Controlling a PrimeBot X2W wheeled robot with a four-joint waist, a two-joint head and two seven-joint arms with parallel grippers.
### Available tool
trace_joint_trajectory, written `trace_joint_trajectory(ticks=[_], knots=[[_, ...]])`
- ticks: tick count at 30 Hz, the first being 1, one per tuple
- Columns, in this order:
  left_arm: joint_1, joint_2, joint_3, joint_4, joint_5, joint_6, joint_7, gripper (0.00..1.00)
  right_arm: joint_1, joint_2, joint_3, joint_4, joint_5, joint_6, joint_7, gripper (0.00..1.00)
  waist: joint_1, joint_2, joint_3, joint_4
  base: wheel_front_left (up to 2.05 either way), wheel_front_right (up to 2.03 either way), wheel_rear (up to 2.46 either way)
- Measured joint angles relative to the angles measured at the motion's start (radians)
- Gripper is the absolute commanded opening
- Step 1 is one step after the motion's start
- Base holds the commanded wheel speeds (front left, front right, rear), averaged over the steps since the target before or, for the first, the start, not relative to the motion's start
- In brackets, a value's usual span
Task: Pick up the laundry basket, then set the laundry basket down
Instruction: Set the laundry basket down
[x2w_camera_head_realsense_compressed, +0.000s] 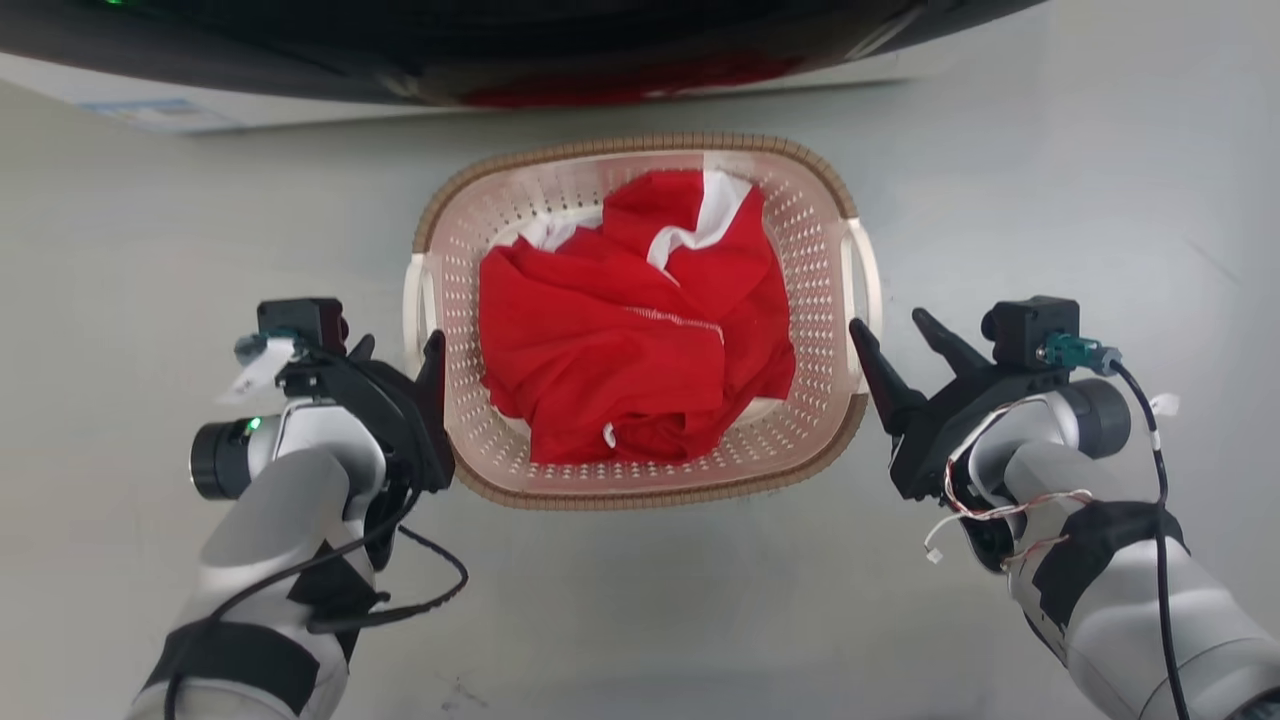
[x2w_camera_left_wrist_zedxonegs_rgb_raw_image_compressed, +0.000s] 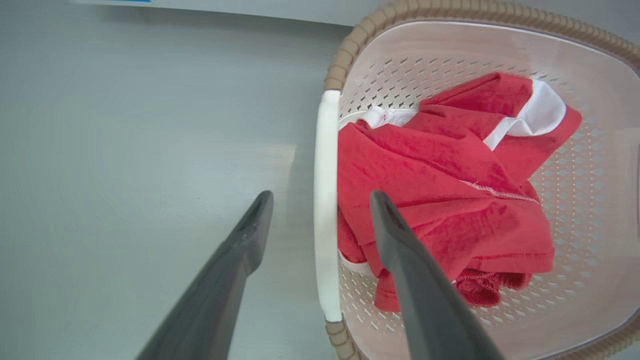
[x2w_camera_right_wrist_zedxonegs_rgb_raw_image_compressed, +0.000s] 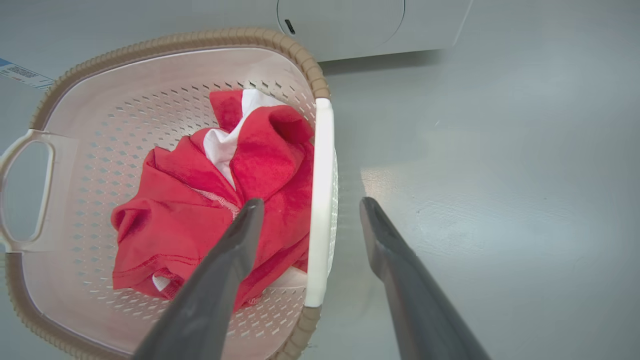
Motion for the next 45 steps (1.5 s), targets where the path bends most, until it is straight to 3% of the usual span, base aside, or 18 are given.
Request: trace_joint_trajectory(ticks=[15, 26, 33, 45], knots=[[0.093, 0.000, -0.023, 0.004, 0.015, -0.010, -0.110, 1.00, 0.097, -0.023, -0.019, -0.010, 0.034, 0.000, -0.010, 1.00, -0.0002, -0.0003, -0.211, -0.007, 0.00, 0.00, 0.00], [0.193, 0.001, -0.027, -0.028, 0.037, -0.017, -0.142, 1.00, 0.196, -0.024, -0.103, -0.032, 0.050, -0.002, -0.010, 1.00, -0.0002, -0.0003, -0.373, -0.005, 0.00, 0.00, 0.00], [0.270, 0.005, -0.020, -0.082, 0.037, -0.014, -0.147, 1.00, 0.271, -0.033, -0.156, -0.077, 0.045, -0.037, -0.010, 1.00, -0.0003, -0.0004, -0.476, -0.004, 0.00, 0.00, 0.00], [0.410, 0.041, 0.015, -0.313, 0.075, 0.041, -0.147, 1.00, 0.367, -0.076, -0.235, -0.253, -0.046, -0.118, -0.010, 1.00, -0.0003, -0.0004, -0.617, -0.006, 0.00, 0.00, 0.00]])
